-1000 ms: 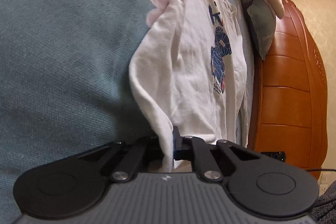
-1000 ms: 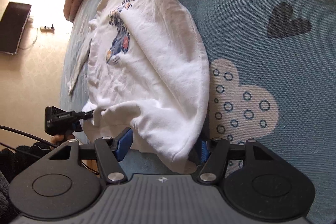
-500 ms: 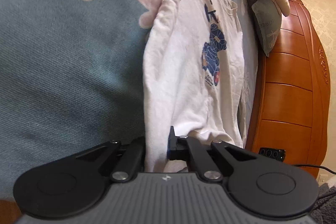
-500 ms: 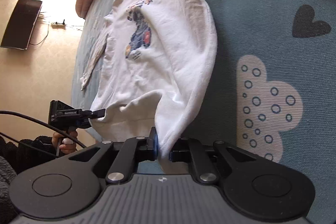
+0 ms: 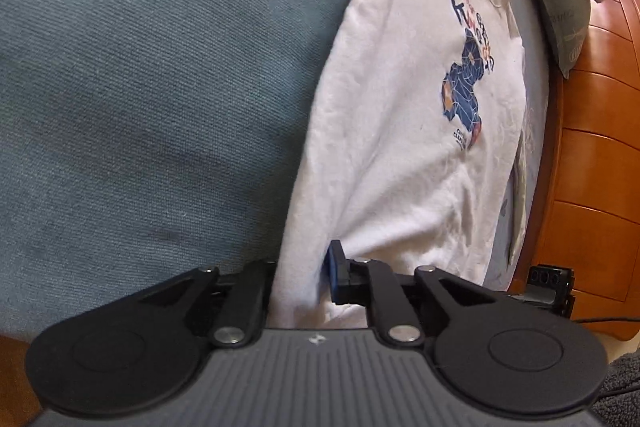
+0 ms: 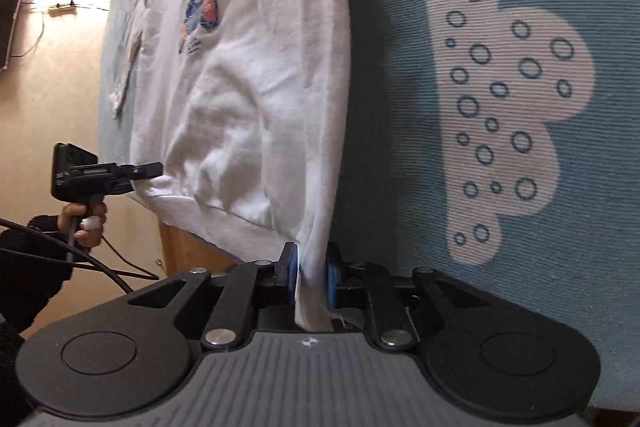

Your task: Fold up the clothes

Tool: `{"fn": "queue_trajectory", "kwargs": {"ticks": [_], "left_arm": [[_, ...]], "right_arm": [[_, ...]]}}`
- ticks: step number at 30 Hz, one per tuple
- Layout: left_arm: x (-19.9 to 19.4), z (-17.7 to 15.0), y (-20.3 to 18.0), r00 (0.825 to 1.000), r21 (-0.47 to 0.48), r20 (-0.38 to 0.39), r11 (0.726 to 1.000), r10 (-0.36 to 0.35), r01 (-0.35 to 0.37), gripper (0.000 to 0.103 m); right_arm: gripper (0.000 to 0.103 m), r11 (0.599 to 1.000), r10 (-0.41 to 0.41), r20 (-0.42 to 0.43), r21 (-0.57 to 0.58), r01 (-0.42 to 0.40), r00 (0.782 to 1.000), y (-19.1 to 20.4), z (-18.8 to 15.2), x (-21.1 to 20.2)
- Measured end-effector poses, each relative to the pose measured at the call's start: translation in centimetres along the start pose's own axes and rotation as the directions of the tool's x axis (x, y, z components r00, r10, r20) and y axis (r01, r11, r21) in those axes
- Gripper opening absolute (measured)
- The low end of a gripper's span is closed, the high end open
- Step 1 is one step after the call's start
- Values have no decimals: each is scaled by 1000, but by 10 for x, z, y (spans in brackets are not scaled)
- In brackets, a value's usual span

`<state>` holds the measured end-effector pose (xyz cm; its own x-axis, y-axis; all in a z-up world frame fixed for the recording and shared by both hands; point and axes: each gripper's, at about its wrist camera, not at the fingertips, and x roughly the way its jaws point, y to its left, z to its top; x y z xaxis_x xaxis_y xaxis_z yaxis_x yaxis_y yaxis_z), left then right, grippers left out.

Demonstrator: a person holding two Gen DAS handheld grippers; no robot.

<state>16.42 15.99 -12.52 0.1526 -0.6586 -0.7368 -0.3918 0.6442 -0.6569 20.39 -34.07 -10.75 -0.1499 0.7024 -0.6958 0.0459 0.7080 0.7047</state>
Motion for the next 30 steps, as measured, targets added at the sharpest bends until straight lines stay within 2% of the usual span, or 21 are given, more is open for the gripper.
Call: {"fn": "queue_trajectory", "kwargs": {"ticks": [1, 2, 3, 4, 5, 8, 10, 12, 14, 15, 16, 18, 20, 22, 23, 26, 28, 29, 30], "left_arm": [[-5, -2, -2, 1000, 6, 7, 1000, -10, 10, 15], [-12, -3, -4, 1000, 10, 11, 1000, -14, 14, 21], [-20, -5, -8, 1000, 14, 12, 1000, -3, 3, 28], [-28, -6, -11, 1000, 21, 15, 1000, 11, -11, 49], [-36, -6, -13, 1000, 26, 22, 1000, 14, -15, 61], [-57, 0, -21, 996, 29, 81, 999, 32, -35, 62], [-69, 8, -26, 988, 37, 146, 998, 38, -44, 62], [-67, 32, -39, 981, 62, 196, 998, -3, -9, 62], [-56, 60, -50, 968, 91, 245, 996, -47, 26, 65], [-46, 75, -53, 963, 91, 259, 995, -74, 52, 66], [-35, 91, -57, 957, 90, 272, 993, -101, 79, 66], [-17, 114, -61, 950, 72, 295, 994, -103, 86, 66], [-7, 130, -61, 944, 54, 317, 996, -88, 75, 66], [-3, 139, -60, 940, 47, 327, 995, -100, 89, 66], [0, 143, -60, 937, 44, 332, 994, -106, 96, 66], [4, 151, -61, 934, 42, 339, 994, -110, 102, 66], [5, 156, -63, 934, 43, 340, 994, -107, 99, 66], [5, 159, -66, 935, 51, 341, 995, -101, 89, 66], [6, 161, -69, 935, 59, 341, 995, -94, 79, 66]], "right_arm": [[25, 1000, -10, 5, -11, 10, 1000, 2, -1, -6], [36, 1000, -24, 21, -16, 24, 999, 2, -3, -15], [40, 999, -33, 44, -12, 33, 999, 1, -2, -26], [40, 999, -42, 66, -8, 42, 997, 0, -1, -37], [40, 999, -46, 101, -1, 47, 994, -1, 3, -48], [44, 999, -49, 232, 3, 50, 972, -3, 22, -79], [44, 999, -50, 323, 3, 52, 945, -5, 44, -90], [44, 999, -4, 405, 49, -17, 914, -16, 70, -89], [45, 992, 36, 487, 89, -91, 873, -26, 96, -87], [49, 986, 54, 526, 107, -128, 849, -31, 109, -86], [51, 978, 61, 551, 132, -159, 832, -37, 119, -82], [54, 958, 71, 599, 181, -222, 797, -47, 139, -73], [55, 942, 49, 638, 226, -248, 769, -54, 149, -69], [55, 921, 62, 671, 248, -302, 739, -59, 154, -68], [55, 917, 54, 679, 257, -306, 732, -59, 156, -68], [55, 916, 5, 726, 272, -294, 688, -56, 160, -73], [45, 917, -62, 752, 303, -261, 657, -50, 167, -73], [23, 922, -111, 748, 324, -214, 654, -47, 171, -75], [7, 926, -151, 742, 337, -169, 653, -44, 175, -77]]}}
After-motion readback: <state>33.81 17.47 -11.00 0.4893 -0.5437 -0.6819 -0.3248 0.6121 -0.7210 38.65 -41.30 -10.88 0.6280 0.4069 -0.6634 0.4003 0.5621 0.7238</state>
